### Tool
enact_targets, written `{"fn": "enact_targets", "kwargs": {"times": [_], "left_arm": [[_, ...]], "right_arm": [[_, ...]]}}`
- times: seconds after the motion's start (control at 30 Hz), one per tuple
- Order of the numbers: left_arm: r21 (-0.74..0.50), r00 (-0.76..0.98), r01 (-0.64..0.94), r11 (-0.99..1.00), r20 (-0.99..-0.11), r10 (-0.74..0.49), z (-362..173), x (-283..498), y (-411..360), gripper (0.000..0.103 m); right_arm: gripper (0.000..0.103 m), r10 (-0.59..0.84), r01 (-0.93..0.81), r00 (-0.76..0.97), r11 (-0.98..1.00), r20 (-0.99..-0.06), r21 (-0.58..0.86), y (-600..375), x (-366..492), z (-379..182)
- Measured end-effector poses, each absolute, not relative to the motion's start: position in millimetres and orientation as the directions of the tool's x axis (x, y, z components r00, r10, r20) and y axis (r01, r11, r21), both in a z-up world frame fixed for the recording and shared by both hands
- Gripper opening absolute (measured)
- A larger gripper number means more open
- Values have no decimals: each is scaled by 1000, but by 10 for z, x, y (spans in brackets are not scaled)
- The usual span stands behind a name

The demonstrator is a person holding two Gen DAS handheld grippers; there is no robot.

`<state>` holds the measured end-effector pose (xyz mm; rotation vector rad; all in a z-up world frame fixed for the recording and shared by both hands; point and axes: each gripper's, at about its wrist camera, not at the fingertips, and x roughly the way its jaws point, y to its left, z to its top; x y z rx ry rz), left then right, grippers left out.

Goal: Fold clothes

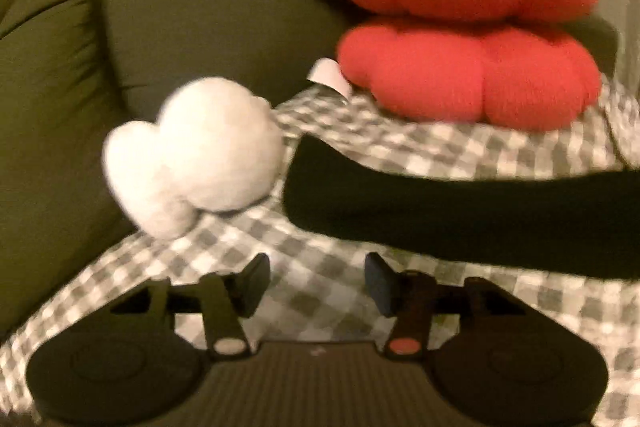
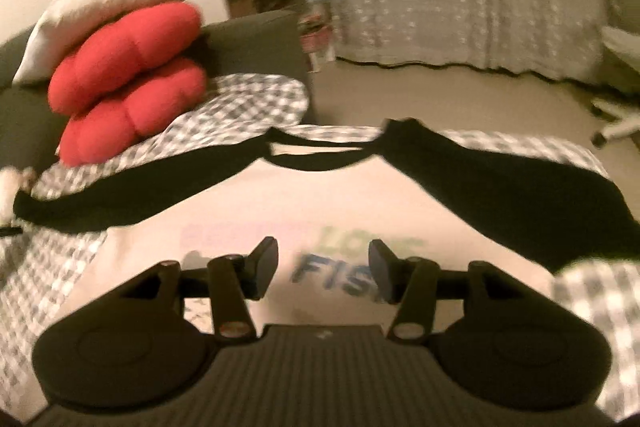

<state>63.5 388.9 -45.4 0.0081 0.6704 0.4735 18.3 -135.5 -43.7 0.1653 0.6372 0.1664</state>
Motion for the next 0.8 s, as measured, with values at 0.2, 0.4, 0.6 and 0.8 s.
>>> {"fn": "enact_targets", "kwargs": {"times": [0.2,0.4,0.6,0.8], "left_arm": [[131,705,-421,898,-576,414,-105,506,3605,59],[65,755,-359,931,-566,331,163,485,3016,71],[-23,794,-262,965,-574,202,190,488,2274,82],[-41,807,-173,984,-578,118,111,518,1552,85]], "right_arm": [[55,177,2,810,953,-559,304,-1643,53,-434],[58,164,79,812,920,-560,385,-1900,-50,-492],[61,175,128,818,873,-548,471,-2175,-170,-531],[62,157,165,818,857,-553,488,-2364,-264,-540]]}}
